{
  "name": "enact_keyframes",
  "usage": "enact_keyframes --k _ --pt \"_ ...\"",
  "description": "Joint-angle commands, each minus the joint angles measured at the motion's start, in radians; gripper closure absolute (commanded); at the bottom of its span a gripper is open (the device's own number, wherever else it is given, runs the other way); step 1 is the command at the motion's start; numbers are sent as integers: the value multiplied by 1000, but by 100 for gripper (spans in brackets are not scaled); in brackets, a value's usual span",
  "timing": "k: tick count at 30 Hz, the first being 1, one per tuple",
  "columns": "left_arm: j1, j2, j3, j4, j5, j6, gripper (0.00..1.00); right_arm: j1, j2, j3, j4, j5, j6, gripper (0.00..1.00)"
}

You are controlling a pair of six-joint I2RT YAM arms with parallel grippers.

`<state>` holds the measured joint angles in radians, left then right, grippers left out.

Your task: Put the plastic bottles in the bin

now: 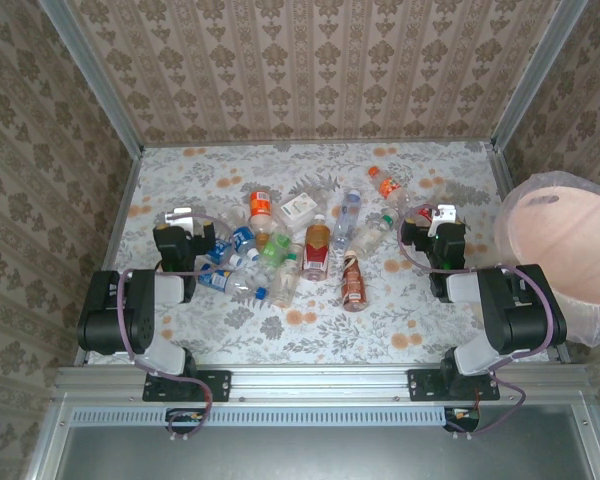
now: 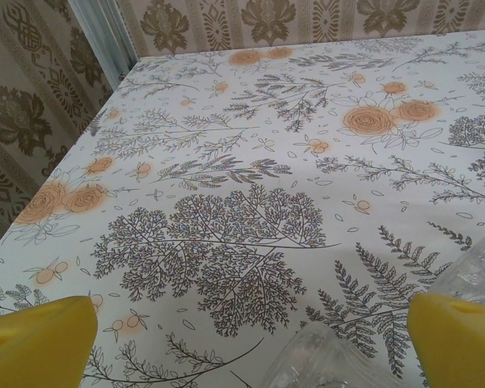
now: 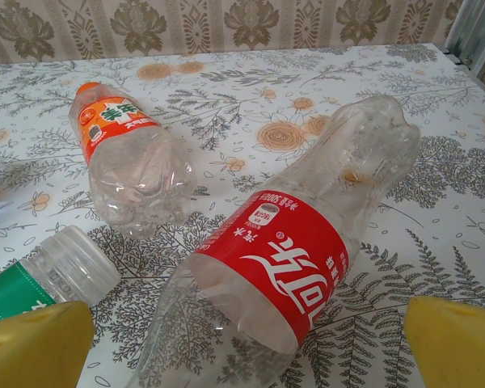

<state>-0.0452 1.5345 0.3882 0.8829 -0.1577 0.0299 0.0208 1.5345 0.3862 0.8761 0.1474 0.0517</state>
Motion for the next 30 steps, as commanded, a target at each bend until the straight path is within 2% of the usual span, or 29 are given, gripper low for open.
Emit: enact_keyframes --k 1,3,6,8,12,15,19,21,25,30 --pt "-1 -1 0 3 -12 -1 0 4 -2 -3 32 8 7 0" --pt "-5 -30 12 -41 -17 -1 0 4 -16 18 -7 -20 -6 0" --pt "-10 -118 54 -192 -37 -1 0 6 -75 99 -205 -68 -29 0" --pt "-14 -181 70 -262 -68 -7 0 11 -107 152 -324 -87 -40 0" --pt "-30 -297 85 -379 -177 -78 0 33 -174 208 -451 -97 -51 0" --pt "-48 -396 148 -594 -274 -221 0 41 -220 235 -520 -101 20 0" --pt "-59 -487 285 -1045 -362 -601 0 41 -267 262 -599 -157 128 0" --pt "-59 -507 332 -1217 -328 -729 0 41 -281 256 -594 -185 175 0" --pt "-58 -522 391 -1445 -204 -836 0 40 -298 212 -514 -239 216 0" --pt "-34 -511 351 -1493 -36 -958 0 39 -317 196 -492 -292 234 0"
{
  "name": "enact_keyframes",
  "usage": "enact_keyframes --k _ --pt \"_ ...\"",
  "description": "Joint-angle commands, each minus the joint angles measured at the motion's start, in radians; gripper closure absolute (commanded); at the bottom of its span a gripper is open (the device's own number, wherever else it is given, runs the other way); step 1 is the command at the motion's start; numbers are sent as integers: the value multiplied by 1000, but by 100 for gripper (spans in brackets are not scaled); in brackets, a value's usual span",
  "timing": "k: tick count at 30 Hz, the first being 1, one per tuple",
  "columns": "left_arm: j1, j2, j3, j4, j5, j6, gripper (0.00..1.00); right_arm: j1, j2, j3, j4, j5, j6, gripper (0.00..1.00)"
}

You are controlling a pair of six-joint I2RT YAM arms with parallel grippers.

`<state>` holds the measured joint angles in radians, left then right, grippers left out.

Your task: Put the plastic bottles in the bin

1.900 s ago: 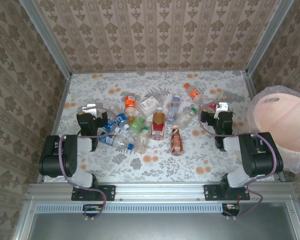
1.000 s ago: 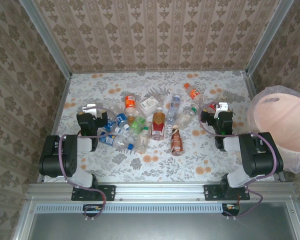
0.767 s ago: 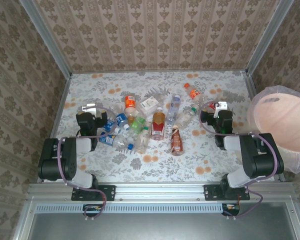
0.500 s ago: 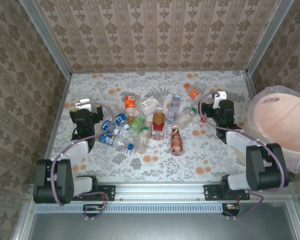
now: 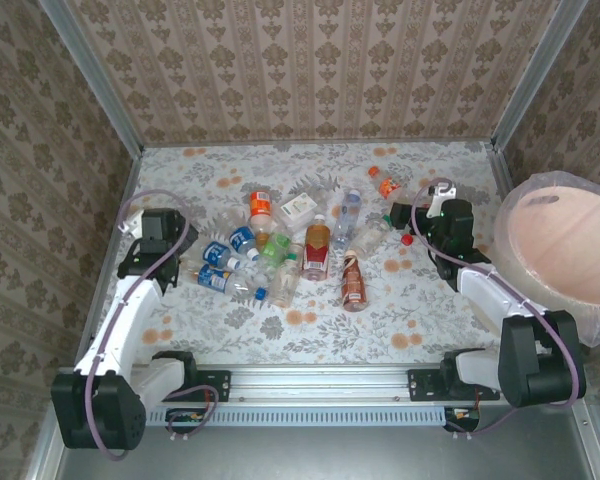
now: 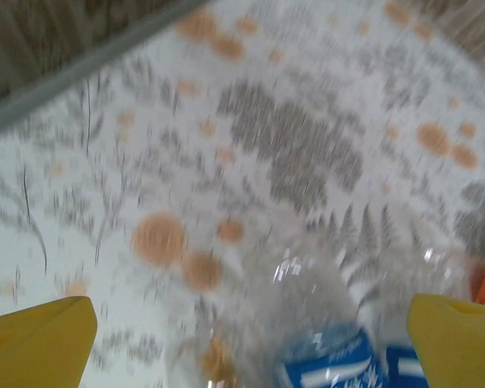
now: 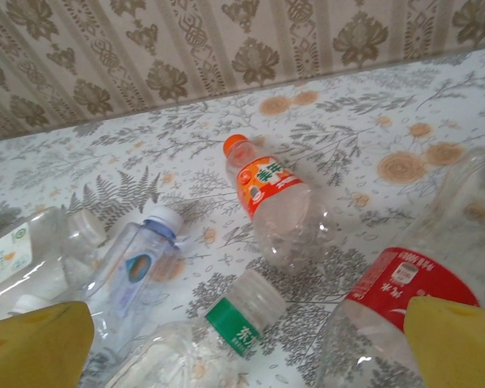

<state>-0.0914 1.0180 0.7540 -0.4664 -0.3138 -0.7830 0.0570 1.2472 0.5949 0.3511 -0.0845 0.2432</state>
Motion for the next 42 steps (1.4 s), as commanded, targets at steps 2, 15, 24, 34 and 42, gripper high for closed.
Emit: enact_keyframes --k 2,15,24,34,42 --pt "25 33 -19 -154 162 -167 0 3 -40 -19 38 -104 38 0" --pt "50 219 -75 -61 254 -276 11 3 -63 -17 -3 -215 28 0" --pt "56 249 -171 58 251 -329 18 3 -61 -7 -8 -272 30 0" --pt "56 298 -201 139 278 -326 30 4 -75 -9 2 -310 42 0" --pt "58 83 -205 77 177 -213 42 9 -121 -28 49 -298 77 0"
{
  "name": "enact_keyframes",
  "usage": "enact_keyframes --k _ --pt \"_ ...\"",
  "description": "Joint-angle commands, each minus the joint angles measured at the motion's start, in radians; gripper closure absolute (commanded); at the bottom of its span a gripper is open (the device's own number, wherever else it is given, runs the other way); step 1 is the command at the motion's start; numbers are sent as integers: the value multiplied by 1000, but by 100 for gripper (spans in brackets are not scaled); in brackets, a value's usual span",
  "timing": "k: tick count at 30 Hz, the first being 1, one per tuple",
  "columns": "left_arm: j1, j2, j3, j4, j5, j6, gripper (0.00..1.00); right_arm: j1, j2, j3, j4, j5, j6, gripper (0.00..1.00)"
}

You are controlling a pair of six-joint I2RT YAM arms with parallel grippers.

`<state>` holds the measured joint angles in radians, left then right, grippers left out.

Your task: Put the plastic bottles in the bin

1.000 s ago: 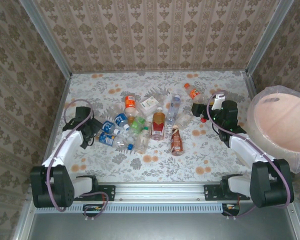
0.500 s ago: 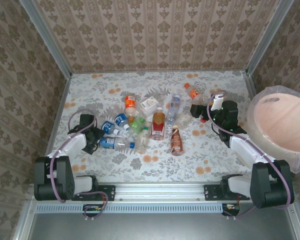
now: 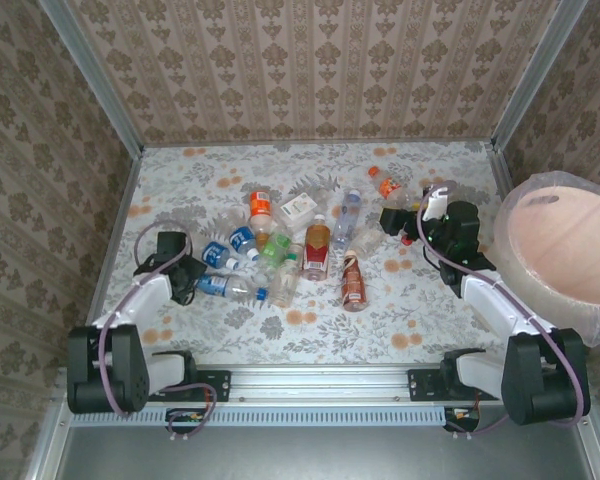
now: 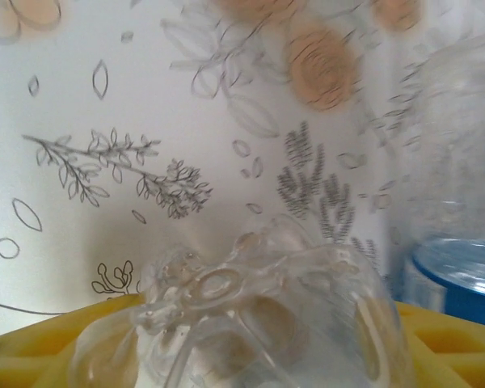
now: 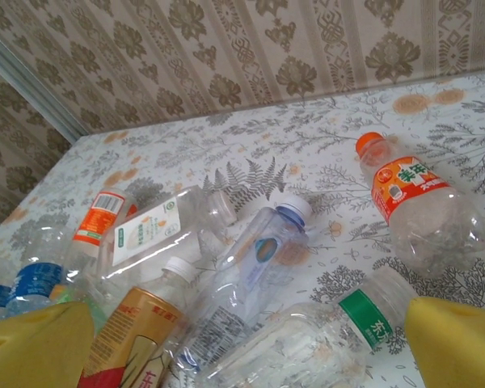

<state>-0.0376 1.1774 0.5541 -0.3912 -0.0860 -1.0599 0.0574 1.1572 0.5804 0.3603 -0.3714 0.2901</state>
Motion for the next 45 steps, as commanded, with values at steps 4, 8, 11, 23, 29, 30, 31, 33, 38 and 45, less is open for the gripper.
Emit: enact_keyframes --k 4,8,11,23,29,30,31,33,38,45 --pt "-11 -211 -4 3 -47 145 47 12 -57 -26 73 18 92 0" --pt "-64 -308 20 49 -30 232 47 15 -78 -40 133 25 180 0" --pt "-117 -311 58 165 64 319 48 16 -68 -17 100 16 194 0" --pt "-427 6 347 488 282 496 50 184 29 107 4 -191 208 0" --pt "-513 169 484 563 363 525 50 291 75 221 -112 -217 170 0" --pt "-521 188 507 565 380 526 50 304 83 234 -113 -223 174 0" --pt "-526 212 528 568 400 526 50 317 93 248 -113 -227 176 0" --pt "-534 242 556 584 442 517 51 345 110 265 -113 -222 160 0" --pt "-549 275 581 624 479 500 50 385 159 288 -70 -230 154 0" --pt "-561 306 599 630 441 499 49 460 226 353 -93 -244 154 0"
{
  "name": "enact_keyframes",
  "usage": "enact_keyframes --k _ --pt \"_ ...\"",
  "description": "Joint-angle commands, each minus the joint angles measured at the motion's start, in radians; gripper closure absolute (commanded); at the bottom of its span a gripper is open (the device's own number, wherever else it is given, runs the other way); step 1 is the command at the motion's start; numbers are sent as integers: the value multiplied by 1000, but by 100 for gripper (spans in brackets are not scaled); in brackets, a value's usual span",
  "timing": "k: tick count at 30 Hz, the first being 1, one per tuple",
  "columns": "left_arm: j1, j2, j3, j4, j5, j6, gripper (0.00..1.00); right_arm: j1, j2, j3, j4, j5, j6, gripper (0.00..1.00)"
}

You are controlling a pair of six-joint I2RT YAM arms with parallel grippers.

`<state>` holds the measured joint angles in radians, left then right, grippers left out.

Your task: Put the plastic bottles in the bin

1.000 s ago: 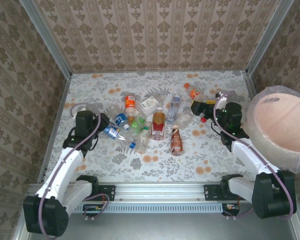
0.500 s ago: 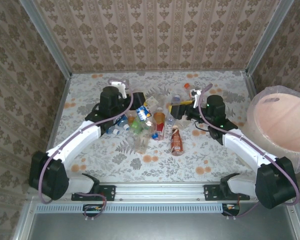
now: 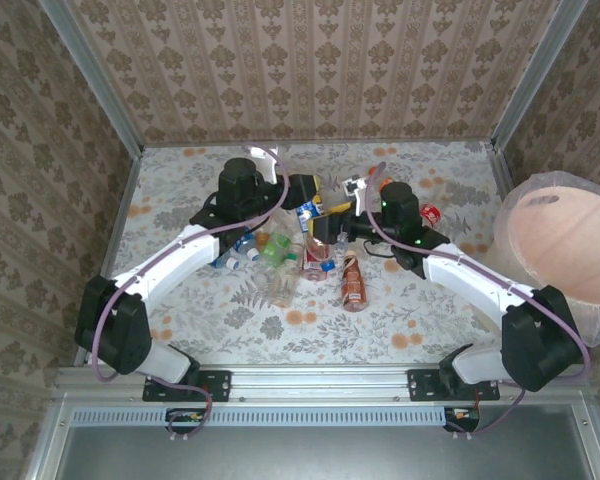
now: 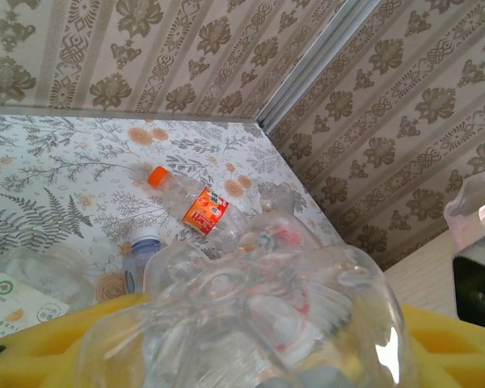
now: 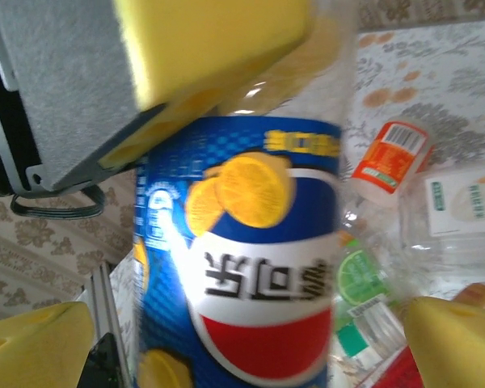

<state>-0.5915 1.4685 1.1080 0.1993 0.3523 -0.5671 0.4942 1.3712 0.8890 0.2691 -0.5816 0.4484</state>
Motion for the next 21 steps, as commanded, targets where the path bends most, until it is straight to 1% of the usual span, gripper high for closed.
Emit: enact_keyframes --k 1,4,8,14,15,17,18,19,21 --pt "-8 21 52 36 -5 4 49 31 39 51 -5 -36 -4 0" --pt "-10 37 62 30 -14 -1 49 51 66 84 -66 11 -18 1" --pt "-11 48 71 22 -15 -4 49 61 99 139 -170 49 -39 20" --pt "-11 45 75 6 -24 1 48 60 95 156 -202 106 -48 37" --pt "-11 43 79 -2 -26 1 45 60 91 156 -204 113 -53 39" --pt "-11 41 93 -27 -27 -3 36 59 84 156 -208 125 -60 42" --pt "-9 39 103 -39 -25 -16 30 58 80 156 -214 134 -61 43" --pt "-7 37 108 -42 -16 -32 21 57 76 154 -219 146 -62 44" --pt "-2 28 117 -38 11 -50 10 50 60 151 -234 171 -65 45"
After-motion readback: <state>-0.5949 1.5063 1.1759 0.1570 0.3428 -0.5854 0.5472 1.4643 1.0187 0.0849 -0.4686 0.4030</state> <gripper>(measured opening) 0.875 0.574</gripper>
